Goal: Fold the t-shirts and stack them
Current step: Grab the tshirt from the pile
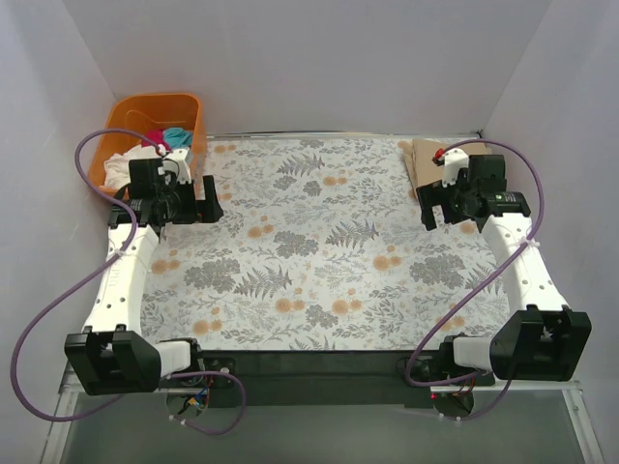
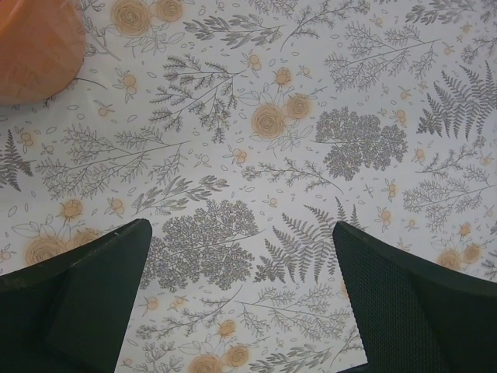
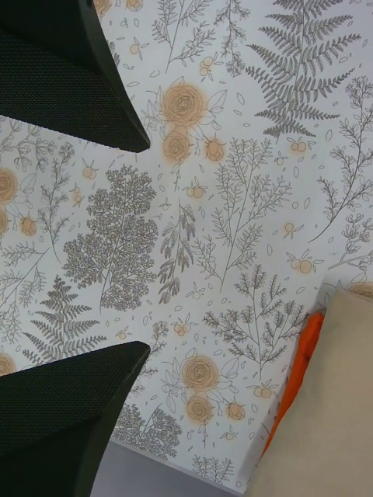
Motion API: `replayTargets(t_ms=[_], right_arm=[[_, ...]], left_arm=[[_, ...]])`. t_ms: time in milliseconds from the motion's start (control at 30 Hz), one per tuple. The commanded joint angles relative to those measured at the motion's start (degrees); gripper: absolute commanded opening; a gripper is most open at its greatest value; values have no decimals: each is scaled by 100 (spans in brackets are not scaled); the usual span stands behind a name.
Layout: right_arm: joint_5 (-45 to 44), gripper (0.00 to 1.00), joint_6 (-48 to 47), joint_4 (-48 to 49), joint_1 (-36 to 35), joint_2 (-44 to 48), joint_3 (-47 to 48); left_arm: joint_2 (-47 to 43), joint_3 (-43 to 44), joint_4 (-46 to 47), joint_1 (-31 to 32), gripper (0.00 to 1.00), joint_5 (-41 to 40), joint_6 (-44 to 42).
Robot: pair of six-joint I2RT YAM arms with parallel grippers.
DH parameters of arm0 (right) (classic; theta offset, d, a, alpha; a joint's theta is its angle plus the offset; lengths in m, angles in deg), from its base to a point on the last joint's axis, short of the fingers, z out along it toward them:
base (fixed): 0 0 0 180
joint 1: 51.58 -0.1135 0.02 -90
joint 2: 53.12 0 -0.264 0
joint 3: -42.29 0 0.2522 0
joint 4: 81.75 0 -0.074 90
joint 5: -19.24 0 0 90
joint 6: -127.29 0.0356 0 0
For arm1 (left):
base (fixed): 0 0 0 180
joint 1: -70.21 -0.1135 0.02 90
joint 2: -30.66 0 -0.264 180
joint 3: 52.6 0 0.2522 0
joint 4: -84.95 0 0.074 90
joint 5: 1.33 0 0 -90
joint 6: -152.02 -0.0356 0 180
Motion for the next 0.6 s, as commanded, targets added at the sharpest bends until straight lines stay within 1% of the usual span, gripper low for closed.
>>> replayTargets(t_ms=[0,67,133,167,200,233,300,333,367,467,500,567], right_arm=[[174,98,49,-58,10,162,247],[174,98,40,-85,18,145,239],[192,98,22,-85,10,145,204],[192,99,31,-85,10,162,195],[192,99,22,-76,10,162,177],[200,98,31,-85,18,162,168],[183,99,22,-93,18,136,168],[183,98,13,-93,10,127,159],[183,98,13,-93,10,136,151],[262,98,4,-85,18,145,72],[314,98,4,-76,10,145,63],[350,98,31,-76,10,127,10]], left_arm=[[97,234,-49,0,98,-212,-155],[517,699,-198,0,98,-413,-85],[869,1068,-383,-18,95,-537,-40],[1193,1497,-409,-18,95,-615,-40],[1370,1701,-436,-27,95,-694,-23],[1764,1973,-549,-44,96,-765,-14],[2222,2807,-795,-131,95,-897,100],[2686,3106,-883,-193,95,-941,187],[2899,3727,-945,-263,96,-933,249],[3638,4530,-1051,-658,98,-634,486],[3805,4968,-1060,-860,98,-555,539],[4358,5524,-1182,-984,98,-545,566]])
